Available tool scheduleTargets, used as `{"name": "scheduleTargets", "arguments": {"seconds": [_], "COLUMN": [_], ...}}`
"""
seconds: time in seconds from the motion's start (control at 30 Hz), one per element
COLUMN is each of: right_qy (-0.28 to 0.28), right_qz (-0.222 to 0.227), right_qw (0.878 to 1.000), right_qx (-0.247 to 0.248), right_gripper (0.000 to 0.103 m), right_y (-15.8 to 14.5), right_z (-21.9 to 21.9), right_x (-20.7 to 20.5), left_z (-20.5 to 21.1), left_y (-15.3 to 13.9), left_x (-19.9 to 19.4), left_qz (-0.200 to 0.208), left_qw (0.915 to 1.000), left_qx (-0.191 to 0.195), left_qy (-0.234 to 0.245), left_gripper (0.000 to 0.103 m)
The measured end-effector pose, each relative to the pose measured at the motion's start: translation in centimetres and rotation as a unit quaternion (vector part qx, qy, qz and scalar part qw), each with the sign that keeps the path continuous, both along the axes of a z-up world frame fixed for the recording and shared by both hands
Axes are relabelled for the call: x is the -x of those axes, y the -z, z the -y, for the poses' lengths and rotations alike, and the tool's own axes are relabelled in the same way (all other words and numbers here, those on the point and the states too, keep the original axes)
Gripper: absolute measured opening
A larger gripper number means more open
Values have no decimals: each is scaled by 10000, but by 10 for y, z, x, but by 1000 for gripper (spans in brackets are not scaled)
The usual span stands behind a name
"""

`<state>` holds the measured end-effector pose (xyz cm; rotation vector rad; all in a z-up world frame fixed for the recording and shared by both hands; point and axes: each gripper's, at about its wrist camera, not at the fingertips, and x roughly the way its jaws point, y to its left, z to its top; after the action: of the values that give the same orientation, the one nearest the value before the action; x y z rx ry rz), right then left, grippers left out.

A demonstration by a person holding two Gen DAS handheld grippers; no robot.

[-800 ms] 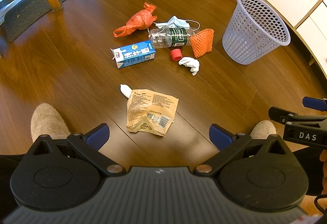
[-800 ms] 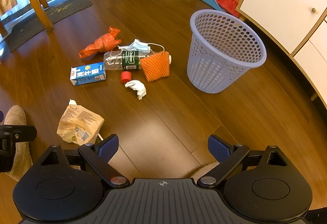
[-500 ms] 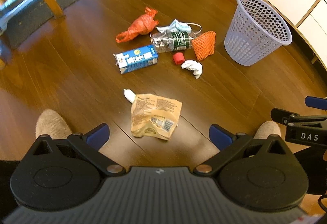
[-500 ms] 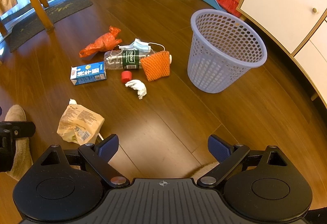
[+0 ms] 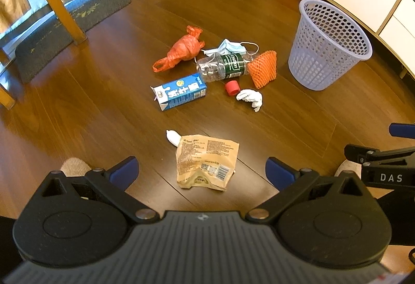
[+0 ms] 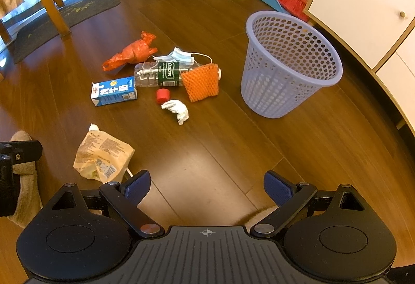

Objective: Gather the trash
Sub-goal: 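Move both tools toward the tan snack wrapper and the lavender wastebasket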

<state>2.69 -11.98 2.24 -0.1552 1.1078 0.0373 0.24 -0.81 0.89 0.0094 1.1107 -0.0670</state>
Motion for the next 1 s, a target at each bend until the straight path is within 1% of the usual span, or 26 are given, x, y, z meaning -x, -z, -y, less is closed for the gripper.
{"name": "scheduleTargets", "arguments": {"seconds": [0.1, 0.23, 0.37, 0.47, 0.67, 0.83, 1.0], "right_qy": [-2, 5, 2, -55, -256, -581, -777], "right_qz": [-1, -10, 34, 93, 261, 432, 514], "right_qw": [10000, 10000, 10000, 9999, 9993, 9972, 9951], "right_qx": [1, 5, -29, -29, 35, 213, 329], "right_gripper": [92, 92, 92, 92, 92, 92, 92], "right_y": [0, 1, 1, 0, -4, -5, -3], "right_z": [0, -1, 0, 1, 6, 13, 22], "right_x": [0, -3, -9, -17, -41, -67, -88], "left_z": [0, 0, 1, 1, -2, 3, 9], "left_y": [3, 13, 21, 28, 40, 49, 63], "left_x": [-1, -2, -4, -9, -21, -31, -42], "left_qz": [-92, -395, -515, -644, -891, -1027, -1196], "left_qw": [9999, 9990, 9985, 9975, 9947, 9922, 9898], "left_qx": [56, 217, 207, 275, 501, 699, 771], "left_qy": [7, -44, 14, -4, -79, -39, -12], "left_gripper": [102, 102, 102, 102, 102, 102, 102]}}
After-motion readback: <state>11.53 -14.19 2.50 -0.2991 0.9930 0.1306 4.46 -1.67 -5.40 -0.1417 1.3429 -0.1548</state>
